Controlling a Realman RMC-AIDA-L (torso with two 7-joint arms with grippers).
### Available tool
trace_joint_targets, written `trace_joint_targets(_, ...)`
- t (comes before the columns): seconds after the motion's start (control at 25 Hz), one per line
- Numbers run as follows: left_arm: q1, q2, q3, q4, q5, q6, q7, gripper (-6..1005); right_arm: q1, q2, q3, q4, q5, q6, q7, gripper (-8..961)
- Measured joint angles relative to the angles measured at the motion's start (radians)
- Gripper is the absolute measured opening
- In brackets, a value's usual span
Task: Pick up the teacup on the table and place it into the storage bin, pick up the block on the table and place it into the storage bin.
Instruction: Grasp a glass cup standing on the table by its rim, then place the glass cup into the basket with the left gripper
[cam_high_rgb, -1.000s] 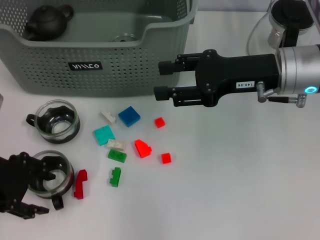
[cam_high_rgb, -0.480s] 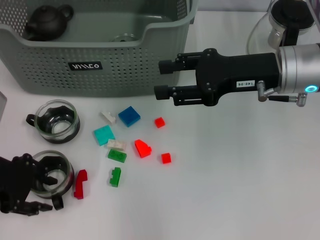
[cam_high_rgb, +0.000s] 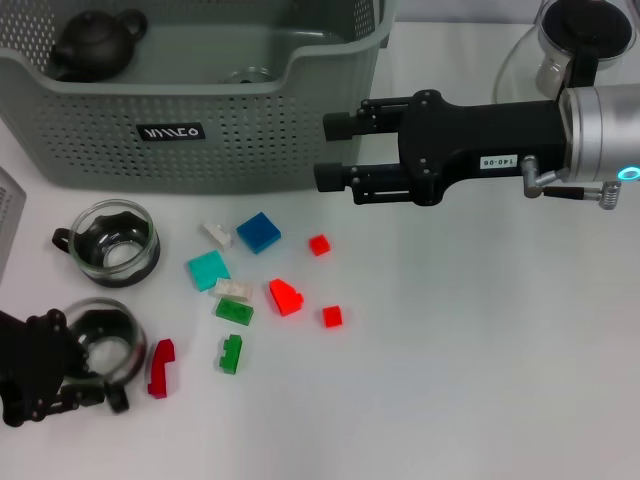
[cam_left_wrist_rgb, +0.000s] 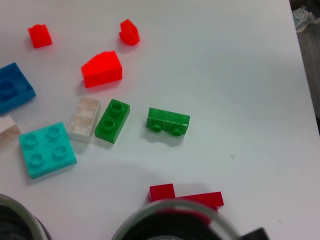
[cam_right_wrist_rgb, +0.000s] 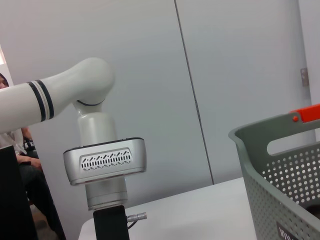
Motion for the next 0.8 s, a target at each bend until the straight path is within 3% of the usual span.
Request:
trace_joint_targets(0.08,0.0,0.0,0.002,0.0,0.0,-0.001,-0.004,201,0.0,0.0,0.002,0.0,0.0,-0.001,0.0,677)
trace_joint_targets(0.32,0.0,0.001,0.002,0.007,0.0,0.001,-0.035,55,0.0,-0.003,0.011,-0.001,0.0,-0.001,-0.001,677)
trace_joint_targets(0.8,-0.004,0.008,-0.062,0.037,-0.001,0.031,-0.053,52,-0.002,-0.009,0.016,-0.001,0.0,0.0,-0.017,676)
